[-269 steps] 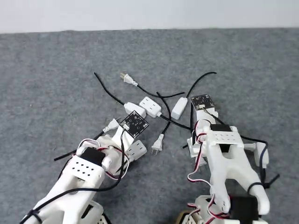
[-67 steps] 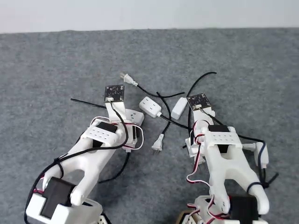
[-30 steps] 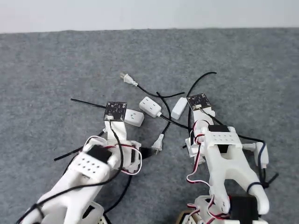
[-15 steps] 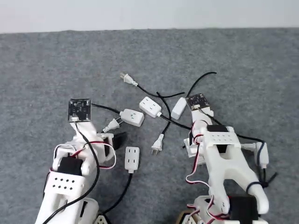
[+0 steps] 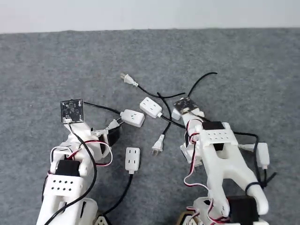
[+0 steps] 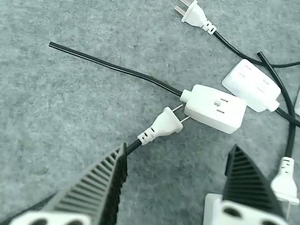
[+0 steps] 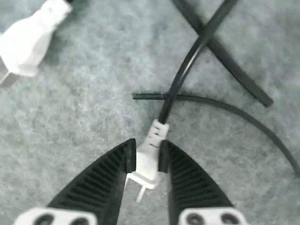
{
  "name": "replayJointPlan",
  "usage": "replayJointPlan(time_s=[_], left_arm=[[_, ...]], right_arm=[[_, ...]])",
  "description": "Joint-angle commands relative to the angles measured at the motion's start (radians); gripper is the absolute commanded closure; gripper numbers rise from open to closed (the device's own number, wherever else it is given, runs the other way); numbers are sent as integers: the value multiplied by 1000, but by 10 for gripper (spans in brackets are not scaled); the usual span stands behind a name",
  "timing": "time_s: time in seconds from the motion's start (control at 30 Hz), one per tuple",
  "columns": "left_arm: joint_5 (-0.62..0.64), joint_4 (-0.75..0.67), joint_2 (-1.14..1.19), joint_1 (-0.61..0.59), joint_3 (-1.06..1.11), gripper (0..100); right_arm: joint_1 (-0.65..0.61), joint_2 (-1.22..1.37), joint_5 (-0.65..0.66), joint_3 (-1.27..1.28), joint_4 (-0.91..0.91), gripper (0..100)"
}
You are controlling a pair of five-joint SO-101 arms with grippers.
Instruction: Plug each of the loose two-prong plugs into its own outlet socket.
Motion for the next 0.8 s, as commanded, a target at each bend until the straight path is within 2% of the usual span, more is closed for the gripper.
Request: replayJointPlan(time_s=[0.0, 0.37, 0.5, 0.77], left_arm=[[-9, -31, -15, -5, -5, 683], [-9, -32, -12, -3, -5, 683], [-9, -32, -12, -3, -5, 683], [-9, -32, -12, -3, -5, 683]], right_arm=[[1, -1, 61, -8, -18, 923], [21, 91, 74, -46, -53, 914], [25, 125, -6, -78, -42, 914], [56, 209, -72, -158, 2, 902]])
